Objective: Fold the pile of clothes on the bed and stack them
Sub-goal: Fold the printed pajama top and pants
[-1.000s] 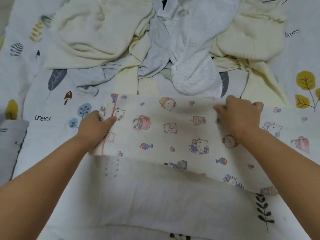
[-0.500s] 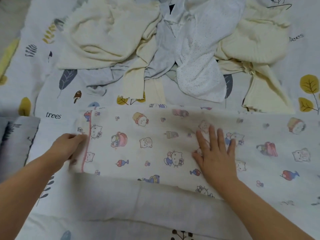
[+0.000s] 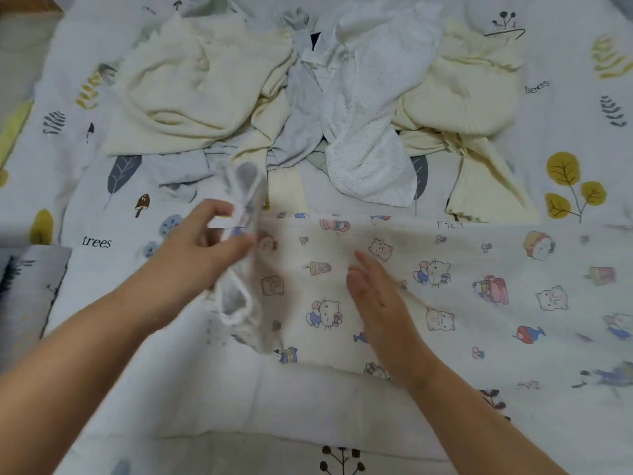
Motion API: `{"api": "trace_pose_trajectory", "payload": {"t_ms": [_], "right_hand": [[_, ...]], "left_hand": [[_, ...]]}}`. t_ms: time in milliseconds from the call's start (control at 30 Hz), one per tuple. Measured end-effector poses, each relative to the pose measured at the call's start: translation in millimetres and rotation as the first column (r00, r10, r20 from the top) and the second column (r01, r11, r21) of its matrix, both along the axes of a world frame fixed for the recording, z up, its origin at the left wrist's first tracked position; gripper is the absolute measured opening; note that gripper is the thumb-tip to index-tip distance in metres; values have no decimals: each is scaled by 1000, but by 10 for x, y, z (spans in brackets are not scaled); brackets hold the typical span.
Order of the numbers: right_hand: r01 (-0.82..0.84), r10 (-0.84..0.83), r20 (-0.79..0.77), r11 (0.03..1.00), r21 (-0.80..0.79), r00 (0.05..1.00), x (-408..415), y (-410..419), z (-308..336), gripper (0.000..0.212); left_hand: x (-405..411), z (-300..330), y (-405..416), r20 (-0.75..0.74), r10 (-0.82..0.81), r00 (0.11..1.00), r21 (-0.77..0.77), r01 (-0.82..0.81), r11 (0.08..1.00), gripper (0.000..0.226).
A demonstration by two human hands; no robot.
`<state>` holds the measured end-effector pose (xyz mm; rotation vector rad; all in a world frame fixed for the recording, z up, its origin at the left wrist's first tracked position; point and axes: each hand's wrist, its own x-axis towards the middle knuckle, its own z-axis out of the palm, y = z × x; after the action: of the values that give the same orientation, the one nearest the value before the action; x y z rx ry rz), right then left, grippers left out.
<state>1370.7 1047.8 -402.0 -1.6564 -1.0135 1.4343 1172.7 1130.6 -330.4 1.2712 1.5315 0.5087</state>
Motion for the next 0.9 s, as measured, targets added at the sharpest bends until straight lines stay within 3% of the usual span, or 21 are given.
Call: {"api": "trace_pose_trajectory", "payload": {"t_ms": [33, 100, 167, 233, 333, 433, 500, 567, 667, 767, 900], "right_hand": [[57, -75, -258, 995, -79, 963, -14, 20, 73, 57], [99, -206, -657, 975, -197, 725, 63, 49, 150, 68], [126, -276, -796, 961, -248, 539, 216, 71, 154, 76], [175, -369, -727, 927, -331, 579, 358, 52, 52, 72], [227, -418, -432, 875, -427, 799, 480, -18, -170, 56], [248, -271, -38, 922, -297, 962, 513, -53, -292, 38], [258, -246, 112, 960, -112, 963, 605, -77, -267, 37], [268, -262, 163, 963, -20, 951, 786, -157, -256, 38], [300, -263, 252, 947, -118, 931, 1133, -335, -322, 33], [303, -238, 264, 922, -243, 935, 1270, -387, -415, 50], [178, -50, 409, 944, -279, 911, 1293, -331, -474, 59]], "left_hand": [[179, 45, -72, 37, -64, 997, 1, 64, 998, 24], [489, 86, -202, 136, -215, 967, -64, 225, 972, 31], [668, 38, -293, 159, -367, 916, -129, 388, 913, 37], [727, -90, -327, 78, -403, 912, -125, 410, 904, 31], [735, -351, -328, -47, -271, 961, -87, 267, 960, 16], [736, -574, -323, -189, -195, 962, -7, 198, 980, 12], [722, -689, -303, -308, -132, 942, 78, 163, 984, 11], [704, -777, -271, -407, -62, 911, 153, 135, 979, 18], [723, -904, -220, -504, -14, 864, 191, 127, 973, 36], [813, -1075, -205, -522, -36, 852, 19, 53, 998, 50], [981, -1268, -252, -438, -29, 898, -172, -53, 984, 49]]}}
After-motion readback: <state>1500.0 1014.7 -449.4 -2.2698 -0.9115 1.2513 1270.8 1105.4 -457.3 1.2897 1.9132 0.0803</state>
